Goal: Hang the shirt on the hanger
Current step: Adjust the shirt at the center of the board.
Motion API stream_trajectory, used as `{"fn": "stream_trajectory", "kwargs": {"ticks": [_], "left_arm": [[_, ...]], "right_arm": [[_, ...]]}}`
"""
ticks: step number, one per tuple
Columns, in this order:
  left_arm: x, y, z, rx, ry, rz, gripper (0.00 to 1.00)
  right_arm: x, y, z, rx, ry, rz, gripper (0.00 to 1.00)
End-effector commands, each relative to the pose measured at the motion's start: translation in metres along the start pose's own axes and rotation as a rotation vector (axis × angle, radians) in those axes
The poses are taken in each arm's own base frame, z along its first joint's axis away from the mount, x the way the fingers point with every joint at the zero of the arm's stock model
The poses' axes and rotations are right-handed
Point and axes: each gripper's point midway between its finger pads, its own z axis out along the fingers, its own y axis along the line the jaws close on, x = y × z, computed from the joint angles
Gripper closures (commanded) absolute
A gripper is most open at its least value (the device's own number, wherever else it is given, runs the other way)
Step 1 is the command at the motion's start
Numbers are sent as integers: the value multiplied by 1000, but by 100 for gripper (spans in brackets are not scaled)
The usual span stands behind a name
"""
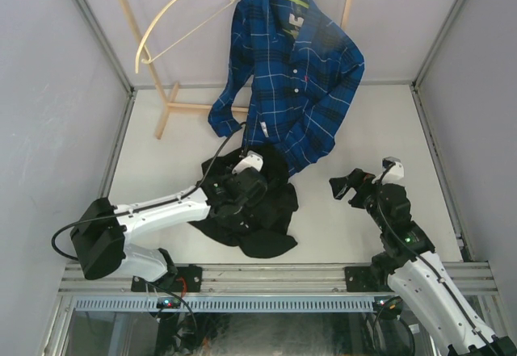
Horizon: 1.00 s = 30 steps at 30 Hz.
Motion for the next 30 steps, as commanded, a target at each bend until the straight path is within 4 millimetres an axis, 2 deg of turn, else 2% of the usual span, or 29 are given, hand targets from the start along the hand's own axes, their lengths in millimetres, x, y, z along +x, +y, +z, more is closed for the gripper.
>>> {"fn": "stream_trajectory", "kwargs": {"ticks": [1,7,12,17,20,24,26,30], "left_arm": [[-24,24,-11,-95,-54,-16,78],[-48,51,-30,-190,-98,18,99],[-84,82,-61,-258,-170,43,100],[-126,98,-101,-176,-332,22,100],[-145,107,-120,-145,-417,16,100],[-167,108,-140,-84,-490,45,100],[-179,98,-148,-5,-529,68,100],[-200,67,-170,213,-613,88,100]], "right_arm": [[-7,6,1,-21,-33,10,4],[-9,8,2,-30,-40,11,4],[-16,9,2,-29,-62,4,2],[-37,22,1,-84,-135,-49,0],[-48,31,-5,-132,-171,-134,0],[-52,51,-13,-233,-142,-262,0],[-49,63,-16,-306,-120,-318,0],[-39,98,-28,-516,-73,-411,0]]}}
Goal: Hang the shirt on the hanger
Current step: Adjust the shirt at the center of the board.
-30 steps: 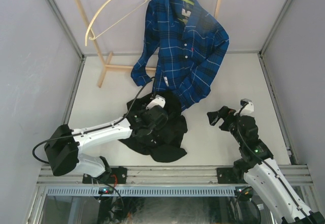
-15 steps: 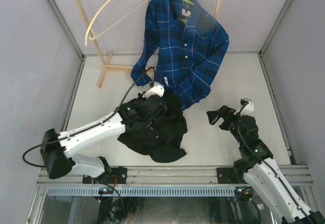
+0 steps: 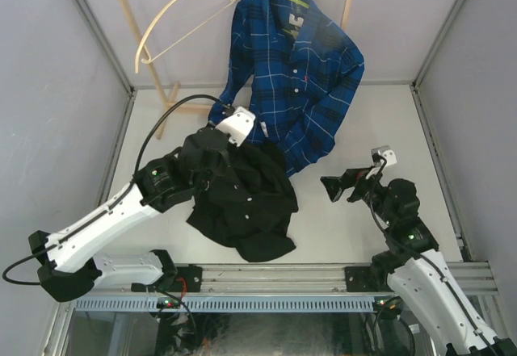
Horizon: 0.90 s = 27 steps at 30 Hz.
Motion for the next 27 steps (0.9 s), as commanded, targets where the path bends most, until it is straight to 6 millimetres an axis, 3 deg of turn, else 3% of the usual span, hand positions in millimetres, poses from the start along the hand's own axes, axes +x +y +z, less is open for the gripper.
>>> {"fn": "stream_trajectory", "kwargs": {"ticks": [1,6,13,21,27], "left_arm": [[-60,-24,-18,248,-184,-35,100],[-69,-44,-32,390,-243,-58,100],[-54,-50,-35,414,-320,-75,100],[-46,-59,-37,460,-334,-117,100],[-42,-56,-37,448,-331,-110,100]], "right_arm": [[-27,57,-5,-299,-51,-166,0],[-23,99,-2,-467,-31,-210,2],[-7,136,21,-551,1,-341,9],[1,143,58,-596,55,-434,25],[-3,138,79,-586,65,-460,28]]}}
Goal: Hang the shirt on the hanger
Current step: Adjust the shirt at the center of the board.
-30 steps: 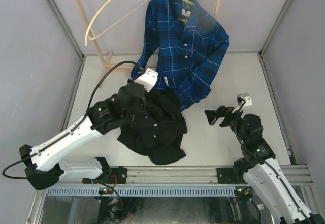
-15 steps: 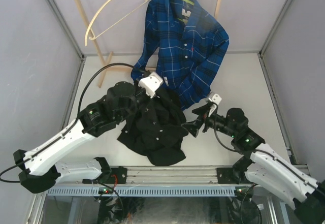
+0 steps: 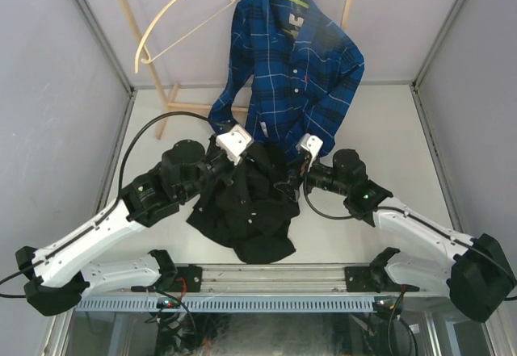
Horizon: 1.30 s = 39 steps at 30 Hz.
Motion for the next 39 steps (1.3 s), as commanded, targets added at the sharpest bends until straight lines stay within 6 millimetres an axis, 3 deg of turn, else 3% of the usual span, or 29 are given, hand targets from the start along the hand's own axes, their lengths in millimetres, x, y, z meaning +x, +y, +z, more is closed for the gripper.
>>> {"fn": "stream_trajectory", "kwargs": {"ticks": [1,7,10,12,19,26,31,39], "left_arm": [[-16,5,-5,-7,-82,-25,100],[-16,13,-10,-32,-93,-38,100],[-17,17,-12,-43,-102,-47,100],[-18,18,-13,-44,-108,-52,100],[-19,31,-18,-100,-113,-66,100],[-14,41,-13,-155,-73,-85,100],[-27,46,-16,-169,-85,-124,100],[-97,70,-61,-214,-187,-213,100]], "right_arm": [[-38,-8,8,-19,-97,-97,29],[-18,-5,23,-80,-36,-53,32],[-5,-5,32,-88,-6,-25,42],[-4,-8,36,-79,-6,0,55],[-23,-8,30,-36,-62,32,98],[-47,-21,2,205,-117,61,100],[-98,-32,-43,443,-218,71,100],[-224,-8,-113,478,-478,-4,100]]}}
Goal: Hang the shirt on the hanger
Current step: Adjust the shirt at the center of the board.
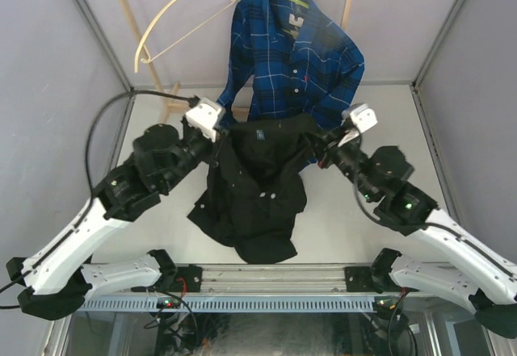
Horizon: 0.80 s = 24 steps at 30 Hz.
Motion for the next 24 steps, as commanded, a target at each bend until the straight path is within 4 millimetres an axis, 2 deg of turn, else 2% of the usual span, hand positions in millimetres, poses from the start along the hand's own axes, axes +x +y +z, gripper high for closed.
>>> {"fn": "stream_trajectory", "kwargs": {"ticks": [1,8,16,18,20,23,24], "left_arm": [[-84,24,-38,-47,-185,-108,100],[-175,50,-77,-95,-386,-154,100],[-280,57,-102,-75,-636,-155,100],[-301,58,-112,-71,-706,-151,100],[-315,60,-118,-74,-757,-150,100],[-313,60,-116,-79,-754,-147,100],[-305,57,-108,-78,-724,-140,100]], "right_arm": [[-99,-7,-18,66,-197,-10,100],[-205,4,-33,75,-388,-86,100],[-290,24,-32,64,-505,-187,100],[-303,28,-32,61,-525,-199,100],[-309,32,-33,54,-530,-204,100],[-298,38,-34,32,-493,-208,100],[-284,39,-30,33,-455,-210,100]]}}
